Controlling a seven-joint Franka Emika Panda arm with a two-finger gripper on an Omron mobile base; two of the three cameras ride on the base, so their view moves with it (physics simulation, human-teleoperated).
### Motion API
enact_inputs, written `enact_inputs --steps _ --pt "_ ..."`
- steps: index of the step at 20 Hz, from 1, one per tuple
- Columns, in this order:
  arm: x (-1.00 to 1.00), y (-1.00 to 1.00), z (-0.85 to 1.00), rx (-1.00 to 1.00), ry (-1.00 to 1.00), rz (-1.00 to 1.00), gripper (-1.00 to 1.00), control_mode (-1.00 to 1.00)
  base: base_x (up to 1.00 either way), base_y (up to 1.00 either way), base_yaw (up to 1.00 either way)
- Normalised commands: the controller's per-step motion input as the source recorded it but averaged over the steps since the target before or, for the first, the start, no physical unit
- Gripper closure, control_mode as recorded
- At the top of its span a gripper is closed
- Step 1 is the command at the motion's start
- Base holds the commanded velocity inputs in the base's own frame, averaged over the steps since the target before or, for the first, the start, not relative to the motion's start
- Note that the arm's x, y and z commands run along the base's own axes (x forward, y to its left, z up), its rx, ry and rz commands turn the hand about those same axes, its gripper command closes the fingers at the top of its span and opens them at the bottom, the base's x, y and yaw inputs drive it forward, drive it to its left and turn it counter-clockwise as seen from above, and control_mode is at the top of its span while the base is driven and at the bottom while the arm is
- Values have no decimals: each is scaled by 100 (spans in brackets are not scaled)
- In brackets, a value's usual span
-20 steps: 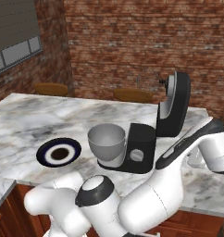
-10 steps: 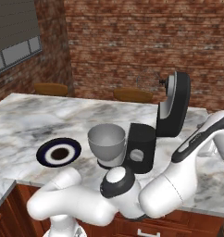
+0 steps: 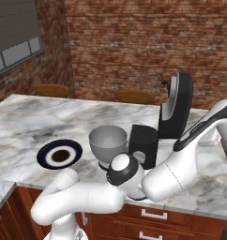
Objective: Add butter and sugar cubes to the stand mixer bowl and then turn on the stand mixer to begin making frosting.
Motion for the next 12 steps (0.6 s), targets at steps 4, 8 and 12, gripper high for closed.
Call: enact_inputs --steps 4,8,12 --pt "-12 39 12 0 0 6 -100 -100 0 0 0" --pt "-27 75 1 0 0 12 -100 -100 0 0 0" --pt "-17 91 0 0 0 12 -100 -100 0 0 0"
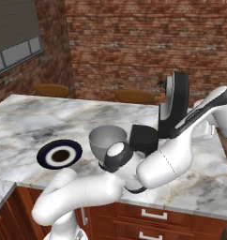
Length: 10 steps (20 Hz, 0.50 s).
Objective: Add butter and sugar cubes to the stand mixer bowl and then turn on the stand mixer to begin making frosting.
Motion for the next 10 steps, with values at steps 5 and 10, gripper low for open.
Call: enact_inputs --steps 5,10 --pt "-10 100 11 -1 -1 6 -100 -100 0 0 0" --pt "-4 99 11 -2 -2 3 -100 -100 0 0 0"
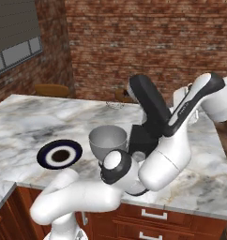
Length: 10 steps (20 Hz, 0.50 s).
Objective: Add butter and sugar cubes to the stand mixer bowl and then turn on the stand mixer to begin making frosting.
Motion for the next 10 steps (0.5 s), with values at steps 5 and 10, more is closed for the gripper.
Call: enact_inputs --steps 5,10 --pt "-5 72 0 -6 -4 0 -100 -100 0 0 0" --pt "-3 55 -1 -12 -7 0 -100 -100 0 0 0"
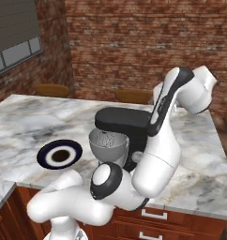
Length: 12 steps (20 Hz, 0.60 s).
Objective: Add butter and sugar cubes to the stand mixer bowl and then turn on the stand mixer to begin making frosting.
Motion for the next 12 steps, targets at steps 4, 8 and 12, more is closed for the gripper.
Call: enact_inputs --steps 4,8,12 --pt "-10 48 -12 -16 -4 0 -100 -100 0 0 0" --pt "-9 13 -4 -8 -3 2 -100 -100 0 0 0" --pt "-67 5 16 -6 -31 9 -100 -100 0 0 0"
